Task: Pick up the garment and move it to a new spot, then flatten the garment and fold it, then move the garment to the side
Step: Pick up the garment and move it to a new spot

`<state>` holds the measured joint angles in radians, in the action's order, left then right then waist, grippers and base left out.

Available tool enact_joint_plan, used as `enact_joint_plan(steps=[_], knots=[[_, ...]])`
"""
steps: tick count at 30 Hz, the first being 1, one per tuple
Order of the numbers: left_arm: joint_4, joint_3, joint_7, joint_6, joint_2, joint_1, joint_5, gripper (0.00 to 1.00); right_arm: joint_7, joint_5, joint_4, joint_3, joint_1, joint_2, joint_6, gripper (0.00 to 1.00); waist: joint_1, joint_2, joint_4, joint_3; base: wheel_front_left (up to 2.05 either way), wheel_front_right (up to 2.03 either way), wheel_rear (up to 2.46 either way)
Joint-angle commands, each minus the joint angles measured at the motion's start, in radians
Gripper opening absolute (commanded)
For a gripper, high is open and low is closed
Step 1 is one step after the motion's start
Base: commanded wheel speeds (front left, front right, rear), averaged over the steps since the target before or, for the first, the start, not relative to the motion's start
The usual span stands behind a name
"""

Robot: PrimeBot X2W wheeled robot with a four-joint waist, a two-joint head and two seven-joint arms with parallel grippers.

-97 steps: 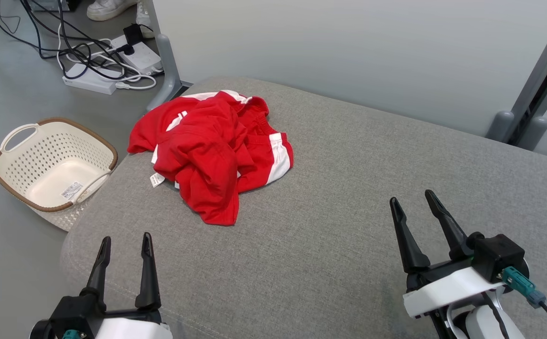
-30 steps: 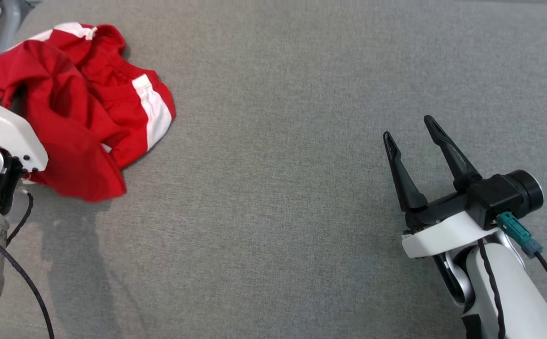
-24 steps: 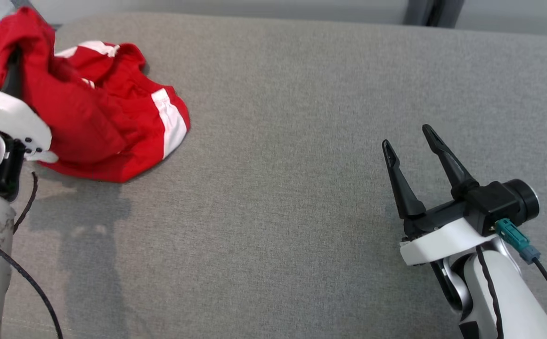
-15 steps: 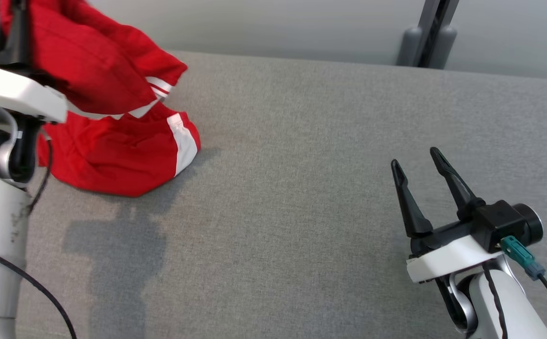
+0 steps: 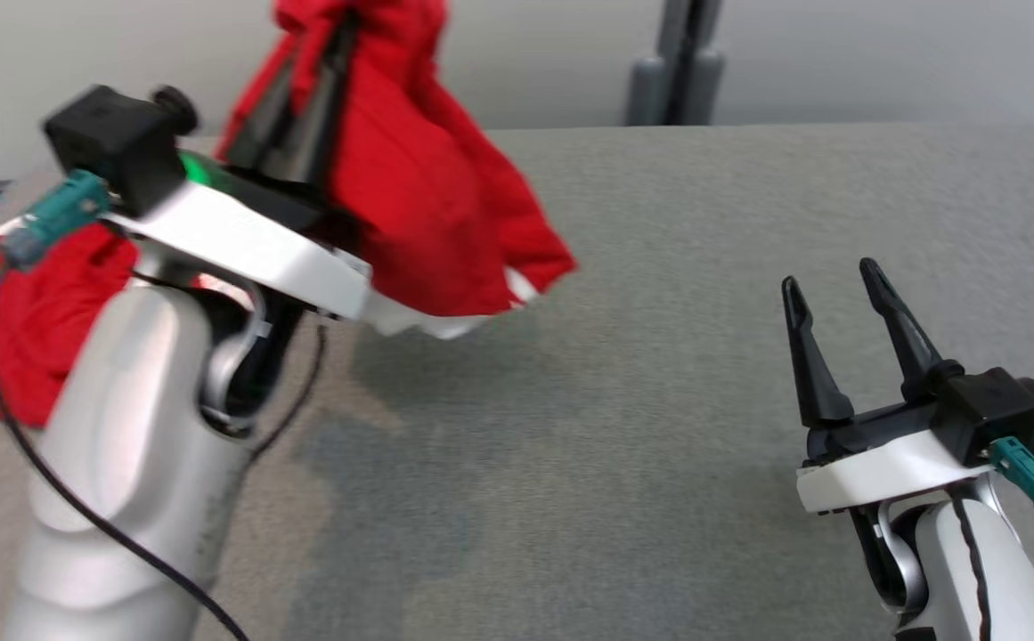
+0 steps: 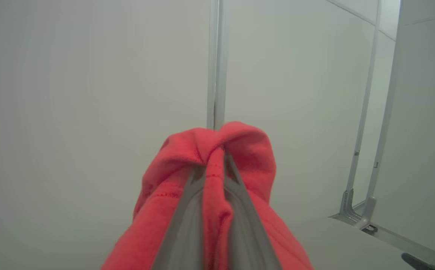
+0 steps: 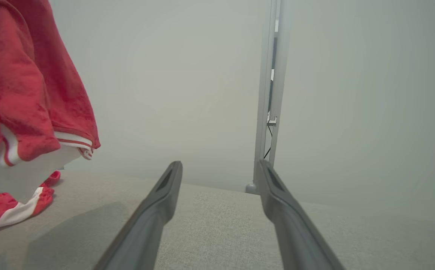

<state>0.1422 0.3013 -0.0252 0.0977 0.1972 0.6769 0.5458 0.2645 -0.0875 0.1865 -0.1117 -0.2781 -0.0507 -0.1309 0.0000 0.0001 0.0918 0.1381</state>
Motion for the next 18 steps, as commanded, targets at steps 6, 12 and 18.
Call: enact_joint_plan(steps=[6, 12, 18], knots=[[-0.027, 0.061, -0.007, -0.02, -0.067, -0.032, -0.005, 0.0, 0.001, -0.016, -0.024, 0.015, -0.025, -0.002, 0.0, 1.0, 0.0, -0.0001, -0.172, 0.073, 0.0, 0.0, 0.0], [0.085, 0.119, -0.053, -0.067, -0.116, -0.043, -0.031, 0.0, 0.002, -0.029, -0.044, 0.042, -0.039, -0.001, 0.0, 1.0, 0.0, -0.0001, -0.301, 0.115, 0.0, 0.0, 0.0], [0.297, 0.157, -0.128, -0.121, -0.13, -0.023, -0.091, 0.0, 0.002, -0.065, -0.066, 0.026, -0.043, -0.002, 0.0, 1.0, 0.0, -0.0001, -0.404, 0.131, 0.0, 0.0, 0.0]])
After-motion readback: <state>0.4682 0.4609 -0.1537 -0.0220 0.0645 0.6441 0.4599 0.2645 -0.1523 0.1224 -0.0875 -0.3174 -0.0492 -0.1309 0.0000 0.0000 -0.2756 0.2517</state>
